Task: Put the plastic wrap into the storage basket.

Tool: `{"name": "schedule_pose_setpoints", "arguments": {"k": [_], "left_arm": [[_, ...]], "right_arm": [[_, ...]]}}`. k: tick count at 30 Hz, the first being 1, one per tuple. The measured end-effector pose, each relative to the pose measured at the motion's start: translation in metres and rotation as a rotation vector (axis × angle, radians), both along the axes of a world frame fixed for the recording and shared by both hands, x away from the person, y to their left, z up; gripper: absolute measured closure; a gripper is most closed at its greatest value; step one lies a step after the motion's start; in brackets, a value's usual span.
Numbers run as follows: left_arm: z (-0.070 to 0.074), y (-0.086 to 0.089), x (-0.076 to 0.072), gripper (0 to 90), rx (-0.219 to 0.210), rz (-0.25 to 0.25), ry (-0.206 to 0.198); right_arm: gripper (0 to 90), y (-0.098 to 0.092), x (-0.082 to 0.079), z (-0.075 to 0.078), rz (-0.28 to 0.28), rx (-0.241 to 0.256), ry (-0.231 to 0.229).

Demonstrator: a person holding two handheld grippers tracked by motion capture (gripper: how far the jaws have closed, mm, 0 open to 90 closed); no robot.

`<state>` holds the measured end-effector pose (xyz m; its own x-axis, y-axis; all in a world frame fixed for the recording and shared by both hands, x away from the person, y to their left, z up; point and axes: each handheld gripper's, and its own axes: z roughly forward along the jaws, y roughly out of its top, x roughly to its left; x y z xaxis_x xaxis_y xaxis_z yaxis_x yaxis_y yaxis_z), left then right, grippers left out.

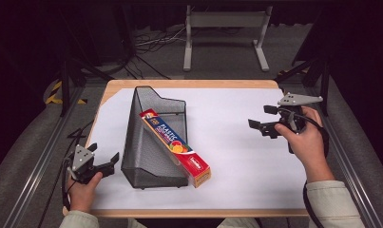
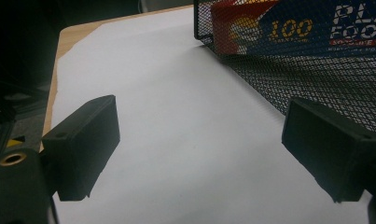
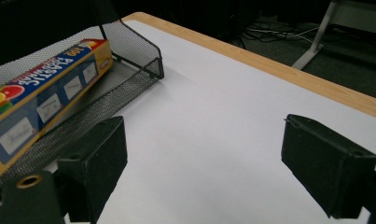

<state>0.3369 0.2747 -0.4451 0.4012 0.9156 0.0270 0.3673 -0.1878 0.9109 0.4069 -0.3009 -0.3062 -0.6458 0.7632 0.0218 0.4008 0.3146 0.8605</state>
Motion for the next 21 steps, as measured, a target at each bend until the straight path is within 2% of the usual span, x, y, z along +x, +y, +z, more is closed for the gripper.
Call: {"name": "schedule_pose_setpoints", "arguments": {"k": [6,21], "left_arm": [[0.0,0.001,-0.002,12.1,-0.001,-0.001,0.001],[0.0,0.001,-0.003,12.1,-0.002,-0.006,0.003]], "right_arm": [[14.3,-0.013,0.0,-0.013,-0.006,0.0,-0.013],[13.1,-0.025,-0.005,-0.054,0.021,-0.033,0.016]]}}
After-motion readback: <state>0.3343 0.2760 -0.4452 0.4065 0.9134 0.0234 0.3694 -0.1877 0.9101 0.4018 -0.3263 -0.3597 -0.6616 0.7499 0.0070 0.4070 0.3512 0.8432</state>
